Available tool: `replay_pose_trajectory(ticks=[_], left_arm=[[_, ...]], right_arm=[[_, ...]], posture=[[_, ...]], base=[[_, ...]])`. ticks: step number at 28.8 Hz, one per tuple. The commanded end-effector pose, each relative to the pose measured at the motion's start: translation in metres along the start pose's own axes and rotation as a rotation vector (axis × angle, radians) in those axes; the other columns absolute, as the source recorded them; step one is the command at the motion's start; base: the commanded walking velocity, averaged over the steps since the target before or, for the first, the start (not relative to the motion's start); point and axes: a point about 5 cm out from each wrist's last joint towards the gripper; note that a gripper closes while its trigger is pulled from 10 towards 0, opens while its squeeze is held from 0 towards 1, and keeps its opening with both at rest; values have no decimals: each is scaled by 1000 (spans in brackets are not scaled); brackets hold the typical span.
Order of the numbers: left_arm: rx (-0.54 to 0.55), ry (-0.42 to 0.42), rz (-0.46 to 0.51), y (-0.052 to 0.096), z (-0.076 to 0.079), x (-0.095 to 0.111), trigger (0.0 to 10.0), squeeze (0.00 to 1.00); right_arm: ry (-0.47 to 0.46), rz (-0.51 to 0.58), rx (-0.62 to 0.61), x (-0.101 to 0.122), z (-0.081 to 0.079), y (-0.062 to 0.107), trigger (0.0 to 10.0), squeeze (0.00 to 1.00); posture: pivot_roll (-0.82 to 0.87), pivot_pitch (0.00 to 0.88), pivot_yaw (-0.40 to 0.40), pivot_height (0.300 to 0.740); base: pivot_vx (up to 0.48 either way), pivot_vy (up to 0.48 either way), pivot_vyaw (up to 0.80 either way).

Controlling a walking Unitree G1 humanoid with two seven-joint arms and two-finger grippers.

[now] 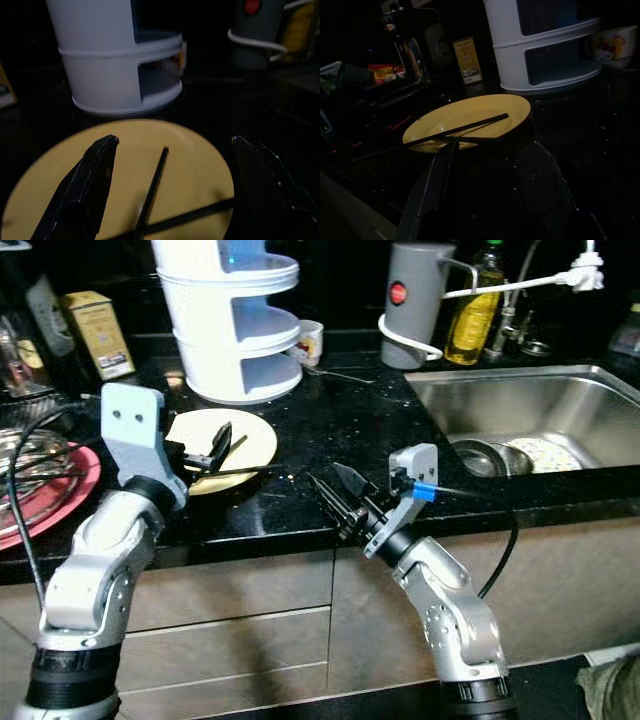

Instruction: Kitchen organization

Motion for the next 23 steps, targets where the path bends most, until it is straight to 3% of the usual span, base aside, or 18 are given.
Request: replay_pose_trajectory(ticks=[1, 7, 16, 23], left_arm=[[27, 12, -74, -1, -10, -10, 10000, 0], [38, 37, -175, -5, -18, -19, 10000, 0], [-3, 44, -242, -14, -22, -14, 10000, 0], [-13, 40, -349, -18, -25, -18, 10000, 0]], right_arm=[[12, -17, -4, -2, 0, 1, 10000, 0], [27, -33, -2, -4, 0, 1, 10000, 0], [38, -42, -4, -4, 0, 1, 10000, 0], [42, -45, -7, -4, 0, 1, 10000, 0]], posture=[[-69, 0, -44, 740], [-71, 0, -45, 740], [-72, 0, -47, 740], [-74, 0, -45, 740]], base=[[0, 0, 0], [0, 0, 0], [0, 0, 0], [0, 0, 0]])
Point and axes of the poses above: a point about 5 cm out from each wrist's last joint towards the gripper, its own y axis pointing back from the gripper into the wrist, its own x axis along the axis of the wrist's last joint, z = x × y, and after that the axes turned 5 degrees about y, right-handed
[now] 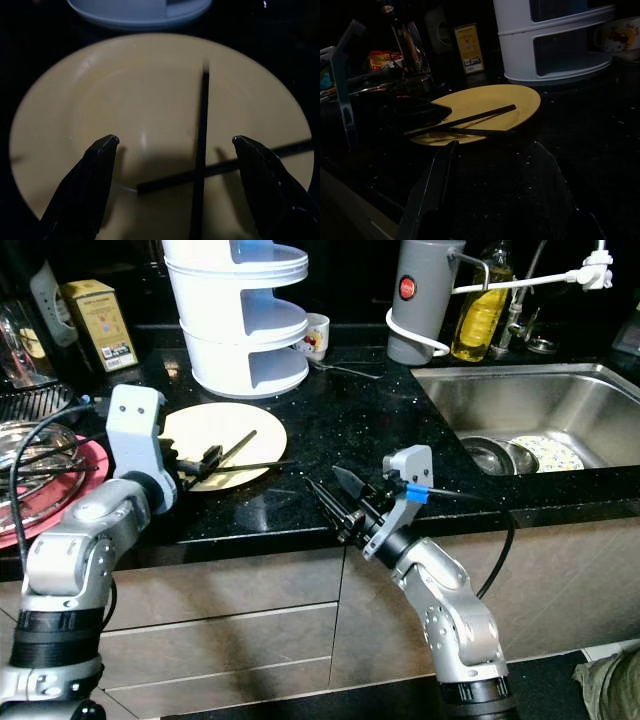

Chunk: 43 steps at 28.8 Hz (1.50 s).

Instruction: Kitchen organization

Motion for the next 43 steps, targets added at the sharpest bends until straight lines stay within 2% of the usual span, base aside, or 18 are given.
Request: replay_pose_trajectory(ticks=[1, 16, 17, 18, 19, 43], left_arm=[[-7, -9, -52, -3, -2, -2, 10000, 0], [-71, -12, -135, -8, 4, -2, 10000, 0], [-78, -5, -138, -8, 5, -2, 6235, 0], [-78, -5, -138, -8, 5, -2, 6235, 0], [-85, 11, -139, -8, 6, -3, 0, 0], [-70, 49, -128, -6, 2, 0, 0, 0]], right_arm=[[14, -22, -4, -3, -1, 1, 10000, 0], [27, -23, -14, -3, 0, 2, 10000, 0], [28, -23, -14, -3, 0, 2, 10000, 0], [28, -23, -14, -3, 0, 2, 10000, 0], [31, -25, -14, -3, 0, 2, 10000, 0], [40, -27, -21, -2, 1, 1, 10000, 0]], posture=[[-74, 0, -44, 740], [-81, 0, -40, 740], [-81, 0, -40, 740], [-81, 0, -40, 740], [-82, 0, -41, 740], [-82, 0, -41, 740]], base=[[0, 0, 0], [0, 0, 0], [0, 0, 0], [0, 0, 0], [0, 0, 0], [0, 0, 0]])
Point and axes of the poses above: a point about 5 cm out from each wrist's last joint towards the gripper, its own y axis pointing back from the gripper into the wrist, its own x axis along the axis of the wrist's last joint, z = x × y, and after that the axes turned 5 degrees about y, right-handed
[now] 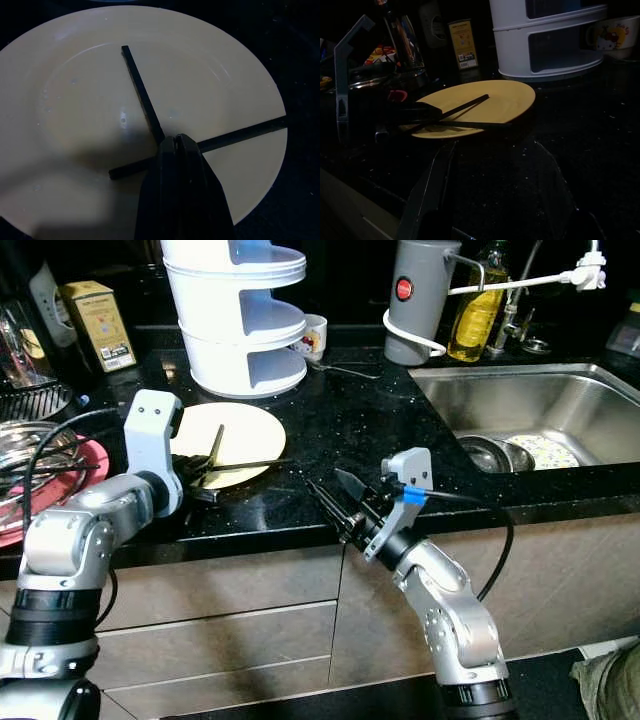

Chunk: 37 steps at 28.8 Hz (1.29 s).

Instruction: Kitchen organization

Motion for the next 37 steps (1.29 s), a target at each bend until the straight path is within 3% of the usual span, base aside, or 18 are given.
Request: replay_pose_trajectory(ticks=[1, 3, 4, 5, 6, 7, 12, 20, 21, 22, 23, 30, 37], left_arm=[[10, 20, -5, 1, -1, 0, 0, 0], [26, 30, -1, 0, -2, 2, 0, 0], [49, 54, 5, -1, -4, 4, 10000, 0], [73, 74, 15, -2, -7, 6, 10000, 757], [73, 74, 15, -2, -7, 6, 10000, 757], [88, 89, 20, -3, -9, 8, 10000, 1000], [84, 164, 26, -10, -10, 20, 10000, 1000], [128, 155, -14, -19, -13, 35, 10000, 1000], [108, 184, -45, -21, -12, 34, 10000, 796], [108, 184, -45, -21, -12, 34, 10000, 796], [82, 213, -87, -22, -10, 33, 10000, 0], [14, 226, -233, -27, -4, 32, 10000, 0], [33, 102, -286, -30, -6, 28, 10000, 0]], right_arm=[[18, -5, -1, 1, 0, -1, 10000, 0], [18, -5, -1, 1, 0, -1, 10000, 0], [18, -5, -2, 1, 0, -1, 10000, 0], [18, -5, -2, 1, 0, -1, 10000, 0], [18, -5, -2, 1, 0, -1, 10000, 0], [18, -6, -2, 1, 0, -1, 10000, 0], [17, -3, -2, 1, 0, -2, 10000, 0], [18, -1, -6, 1, 0, -3, 10000, 0], [19, -1, -7, 1, 0, -3, 10000, 0], [19, -1, -7, 1, 0, -3, 10000, 0], [19, -1, -9, 1, 0, -2, 10000, 0], [20, 0, -17, 1, 0, -2, 10000, 0], [27, -1, -31, 0, 1, -2, 10000, 0]], posture=[[-82, 0, -41, 740], [-82, 0, -41, 740], [-82, 0, -41, 740], [-81, 0, -42, 740], [-81, 0, -42, 740], [-81, 0, -42, 740], [-82, 0, -42, 740], [-85, 0, -36, 740], [-85, 0, -36, 740], [-85, 0, -36, 740], [-85, 0, -35, 740], [-87, 0, -28, 740], [-88, 0, -23, 740]], base=[[0, 0, 0], [0, 0, 0], [0, 0, 0], [0, 0, 0], [0, 0, 0], [0, 0, 0], [0, 0, 0], [0, 0, 0], [0, 0, 0], [0, 0, 0], [0, 0, 0], [0, 0, 0], [0, 0, 0]])
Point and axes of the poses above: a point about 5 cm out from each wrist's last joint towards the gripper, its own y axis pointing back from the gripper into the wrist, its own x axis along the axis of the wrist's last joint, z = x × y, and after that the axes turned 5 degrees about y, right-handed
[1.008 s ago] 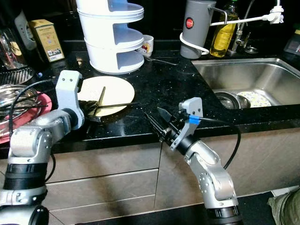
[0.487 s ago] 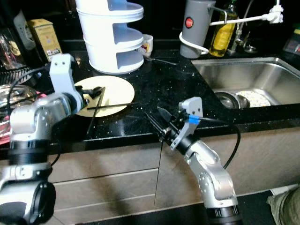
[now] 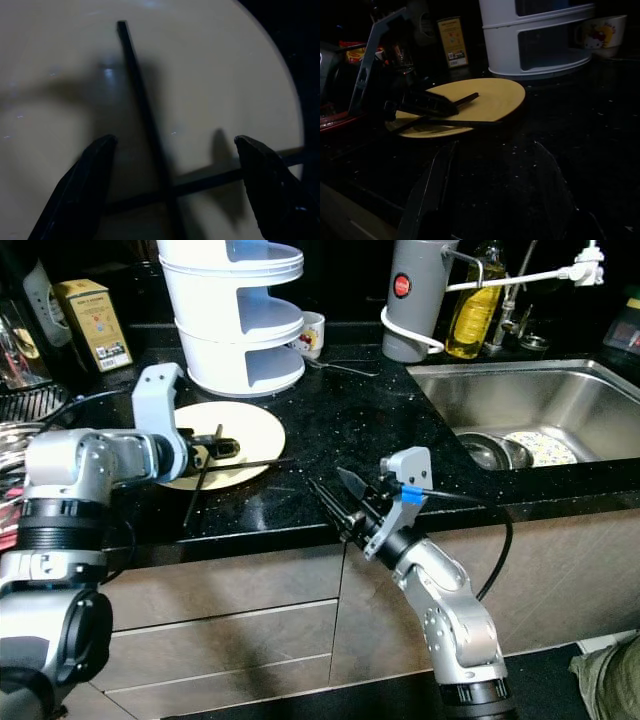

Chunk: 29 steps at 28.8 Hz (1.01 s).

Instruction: Kitchen organization

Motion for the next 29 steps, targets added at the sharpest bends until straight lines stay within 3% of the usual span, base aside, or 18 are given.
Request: replay_pose_trajectory(ticks=[1, 6, 7, 8, 9, 10, 11, 29], left_arm=[[32, -38, -14, -1, -6, -3, 10000, 0], [72, -84, -29, -1, -11, -3, 10000, 0], [76, -91, -28, -1, -11, -3, 4980, 0], [76, -91, -28, -1, -11, -3, 4980, 0], [75, -97, -31, -2, -12, -3, 3804, 0], [75, -102, -31, -2, -12, -4, 353, 0], [75, -106, -33, -2, -12, -4, 0, 0], [54, -123, -45, -4, -10, -7, 0, 0]], right_arm=[[5, 4, -6, 0, 0, -1, 10000, 0], [9, 3, -10, 0, 0, 0, 10000, 0], [10, 3, -11, -1, 1, 0, 10000, 0], [10, 3, -11, -1, 1, 0, 10000, 0], [11, 2, -12, -1, 1, 0, 10000, 0], [12, 2, -12, -1, 1, -1, 10000, 0], [14, 1, -13, -1, 1, -1, 10000, 0], [23, 3, -25, 1, 2, -1, 10000, 0]], posture=[[-88, 0, -23, 740], [-90, 0, -23, 740], [-89, 0, -23, 740], [-89, 0, -23, 740], [-90, 0, -23, 740], [-90, 0, -23, 740], [-90, 0, -23, 740], [-94, 0, -22, 740]], base=[[0, 0, 0], [0, 0, 0], [0, 0, 0], [0, 0, 0], [0, 0, 0], [0, 0, 0], [0, 0, 0], [0, 0, 0]])
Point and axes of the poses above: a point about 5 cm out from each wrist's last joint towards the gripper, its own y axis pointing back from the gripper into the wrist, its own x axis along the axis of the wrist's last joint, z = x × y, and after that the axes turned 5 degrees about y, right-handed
